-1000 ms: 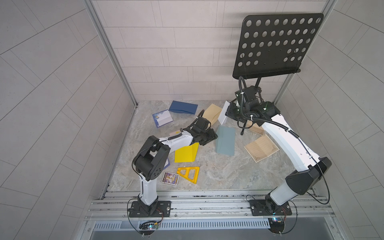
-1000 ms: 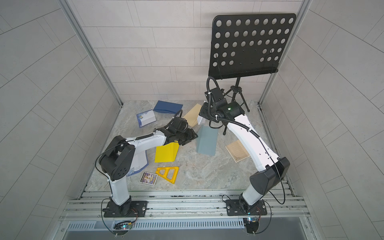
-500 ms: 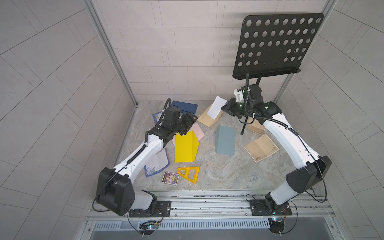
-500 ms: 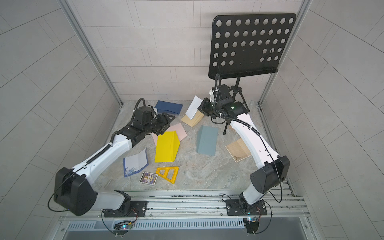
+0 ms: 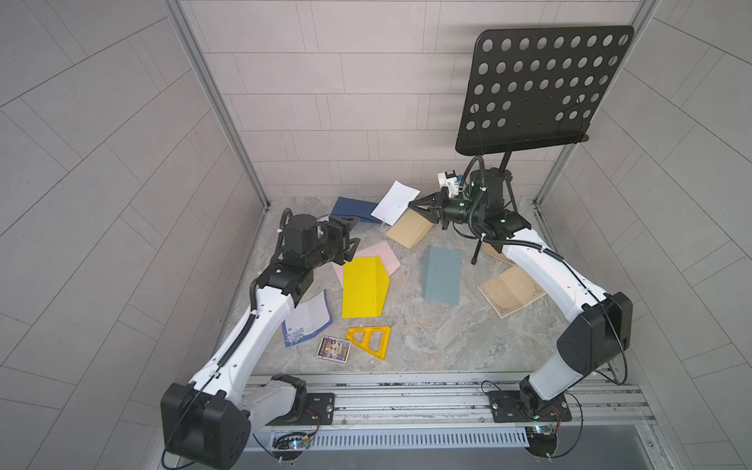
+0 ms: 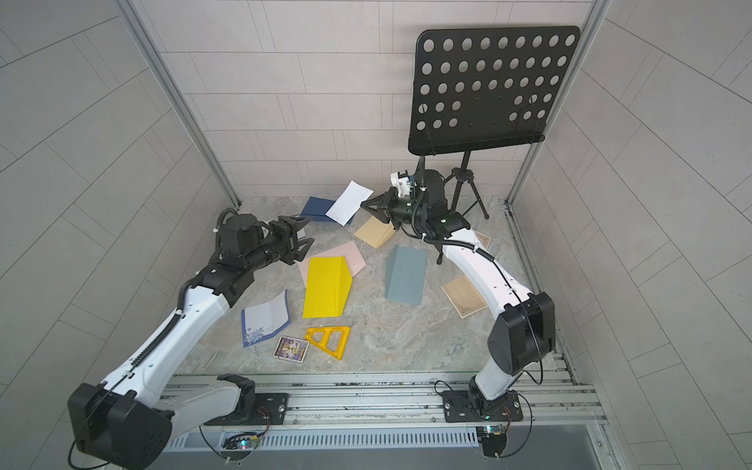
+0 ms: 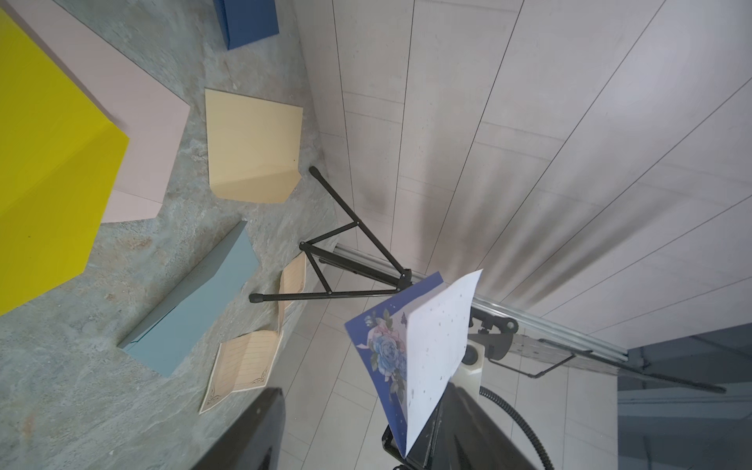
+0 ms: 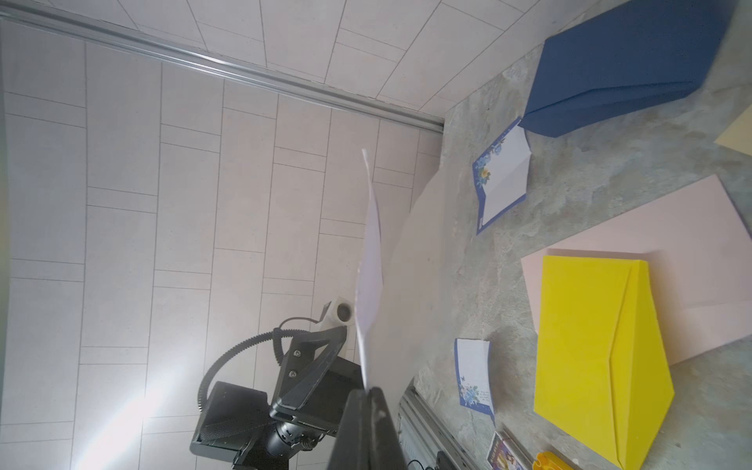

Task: Take the letter paper out of the envelope
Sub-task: Unfold the letter paper.

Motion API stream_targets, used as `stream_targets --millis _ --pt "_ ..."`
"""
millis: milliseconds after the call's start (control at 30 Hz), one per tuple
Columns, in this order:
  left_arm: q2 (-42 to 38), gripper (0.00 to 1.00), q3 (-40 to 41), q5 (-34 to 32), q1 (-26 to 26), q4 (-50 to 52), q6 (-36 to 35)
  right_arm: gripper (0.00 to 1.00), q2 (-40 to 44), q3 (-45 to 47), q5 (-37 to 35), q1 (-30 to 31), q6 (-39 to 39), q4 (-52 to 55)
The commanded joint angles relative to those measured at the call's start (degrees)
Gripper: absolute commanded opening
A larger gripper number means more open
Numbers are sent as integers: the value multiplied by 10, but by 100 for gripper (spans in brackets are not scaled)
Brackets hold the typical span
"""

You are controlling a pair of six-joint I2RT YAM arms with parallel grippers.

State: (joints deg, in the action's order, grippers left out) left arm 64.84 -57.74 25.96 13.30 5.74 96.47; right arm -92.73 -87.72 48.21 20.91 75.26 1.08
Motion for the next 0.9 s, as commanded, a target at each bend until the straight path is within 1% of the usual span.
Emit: stream_targets --millis 0,33,67,133,200,267,367,433,867 --pt "-10 56 15 28 -15 -47 66 0 -8 17 15 -3 136 -180" --pt "-4 51 16 39 -15 -70 77 0 -13 20 15 -3 160 -206" --pt "3 49 16 50 -14 -90 85 0 -17 20 13 -3 177 -224" --pt "18 47 7 74 -14 -106 94 0 -22 17 12 -1 193 -235" --pt "22 47 0 73 -13 -110 100 0 -27 12 14 1 195 -234" --pt "27 48 -6 74 -11 -124 107 0 -32 9 18 6 195 -230" --pt "41 52 -24 86 -5 -124 108 0 -38 10 20 15 194 -231" --pt "48 54 -30 89 -2 -123 109 0 -41 8 22 22 194 -230" --pt "64 56 -44 85 4 -129 106 0 -55 13 23 50 191 -222"
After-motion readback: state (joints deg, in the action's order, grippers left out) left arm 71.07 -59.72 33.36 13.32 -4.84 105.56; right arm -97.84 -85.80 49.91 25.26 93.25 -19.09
